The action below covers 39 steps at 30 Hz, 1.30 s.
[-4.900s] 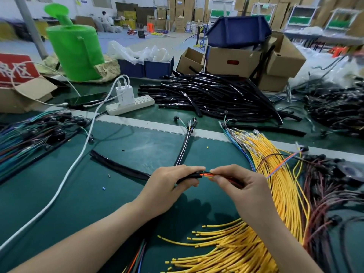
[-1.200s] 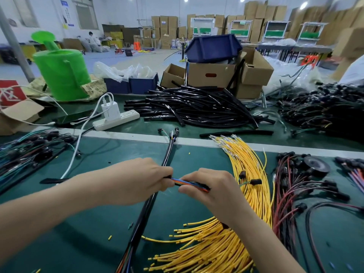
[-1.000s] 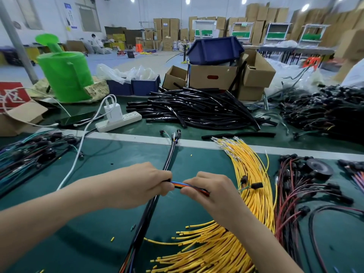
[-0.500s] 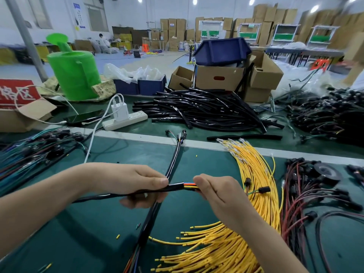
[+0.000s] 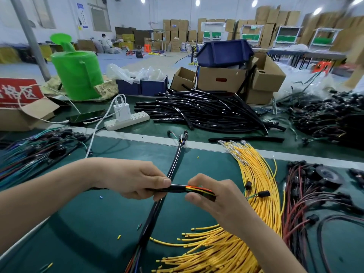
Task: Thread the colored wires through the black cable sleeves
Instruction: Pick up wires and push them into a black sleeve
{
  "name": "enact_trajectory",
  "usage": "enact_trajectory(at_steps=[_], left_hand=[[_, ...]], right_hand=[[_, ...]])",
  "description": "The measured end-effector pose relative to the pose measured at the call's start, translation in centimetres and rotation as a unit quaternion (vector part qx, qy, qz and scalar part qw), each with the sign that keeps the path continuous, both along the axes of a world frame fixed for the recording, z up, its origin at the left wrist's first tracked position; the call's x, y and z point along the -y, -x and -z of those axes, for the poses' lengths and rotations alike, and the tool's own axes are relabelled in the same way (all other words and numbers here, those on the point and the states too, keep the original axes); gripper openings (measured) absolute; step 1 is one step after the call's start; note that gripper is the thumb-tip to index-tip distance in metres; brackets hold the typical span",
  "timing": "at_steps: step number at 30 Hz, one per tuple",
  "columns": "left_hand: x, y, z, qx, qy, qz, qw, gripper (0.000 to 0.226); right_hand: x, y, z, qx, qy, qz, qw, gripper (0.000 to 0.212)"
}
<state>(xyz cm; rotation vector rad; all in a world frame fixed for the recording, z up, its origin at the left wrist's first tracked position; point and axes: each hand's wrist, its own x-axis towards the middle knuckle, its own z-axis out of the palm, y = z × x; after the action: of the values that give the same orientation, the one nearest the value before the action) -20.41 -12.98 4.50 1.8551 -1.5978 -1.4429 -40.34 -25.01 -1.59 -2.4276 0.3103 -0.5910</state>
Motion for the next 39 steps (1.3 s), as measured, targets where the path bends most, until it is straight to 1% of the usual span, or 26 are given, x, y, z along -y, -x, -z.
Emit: enact_trajectory(at_steps=[2,4,6,8,9,12,14,16,18,20,23,24,25,27,28,30,33,36,39], left_hand=[[-0.1,-0.1,0.0,-0.003,-0.011,-0.005,1.000,0.041],[-0.2,-0.1,0.2,-0.002,-0.017,-0.006,1.000,0.041],[-0.4,0.1,0.2,-0.001,-0.023,-0.007,1.000,0.041],[-0.3,0.4,0.2,0.007,-0.026,-0.002,1.000,0.041],[-0.3,0.7,0.2,0.008,-0.029,0.000,1.000,0.041],[-0.1,1.4,0.4,-0.007,-0.038,-0.005,0.999,0.041],[0.1,1.8,0.3,-0.017,-0.035,-0.008,0.999,0.041],[0.2,2.3,0.0,-0.018,-0.031,0.001,0.999,0.041],[0.5,2.9,-0.1,0.005,-0.021,0.023,1.000,0.040],[0.8,3.6,-0.2,0.047,-0.008,0.043,0.998,0.039],[1.2,4.2,-0.1,0.074,0.016,0.050,0.996,0.039],[1.3,4.3,-0.1,0.081,0.021,0.051,0.995,0.039],[1.4,4.3,-0.2,0.089,0.025,0.052,0.994,0.039],[1.4,3.8,-0.4,0.090,0.027,0.041,0.995,0.038],[1.2,3.3,-0.6,0.083,0.027,0.031,0.996,0.038],[0.7,2.2,-1.0,0.080,0.034,0.017,0.996,0.035],[-0.2,1.1,-0.8,0.089,0.028,0.017,0.995,0.028],[-0.6,0.8,-0.4,0.155,0.058,0.012,0.986,0.028],[-0.2,1.1,-0.2,0.232,0.099,0.034,0.967,0.031]], right_hand=[[-0.2,0.0,-0.1,0.012,-0.029,-0.012,0.999,0.036],[-0.3,0.0,-0.3,0.025,-0.058,-0.024,0.998,0.034],[-0.3,0.1,-0.4,0.029,-0.048,-0.020,0.998,0.038],[-0.3,0.0,-0.3,0.021,-0.003,-0.011,1.000,0.040],[-0.4,-0.1,-0.2,0.020,0.004,-0.013,1.000,0.039],[-0.9,-0.3,-0.1,0.023,-0.037,-0.029,0.999,0.035],[-1.1,-0.4,-0.3,0.020,-0.051,-0.033,0.998,0.041],[-1.2,-0.4,-0.6,-0.007,-0.027,-0.038,0.999,0.049],[-1.5,-0.4,-0.6,-0.063,0.030,-0.053,0.996,0.054],[-1.8,-0.5,-0.3,-0.104,0.062,-0.056,0.991,0.050],[-1.7,-0.5,0.0,-0.083,0.010,-0.040,0.996,0.051],[-1.5,-0.4,0.0,-0.077,0.013,-0.029,0.997,0.052],[-1.3,-0.3,-0.1,-0.075,0.044,-0.012,0.996,0.051],[-0.7,0.0,0.0,-0.084,0.153,0.043,0.984,0.041],[-0.3,0.1,0.0,-0.090,0.186,0.072,0.976,0.035],[0.6,0.2,0.1,-0.100,0.195,0.103,0.970,0.031],[1.2,0.5,0.3,-0.131,0.185,0.139,0.964,0.036],[1.4,0.5,0.3,-0.158,0.184,0.161,0.957,0.039],[0.9,0.0,0.2,-0.184,0.228,0.149,0.944,0.042]])
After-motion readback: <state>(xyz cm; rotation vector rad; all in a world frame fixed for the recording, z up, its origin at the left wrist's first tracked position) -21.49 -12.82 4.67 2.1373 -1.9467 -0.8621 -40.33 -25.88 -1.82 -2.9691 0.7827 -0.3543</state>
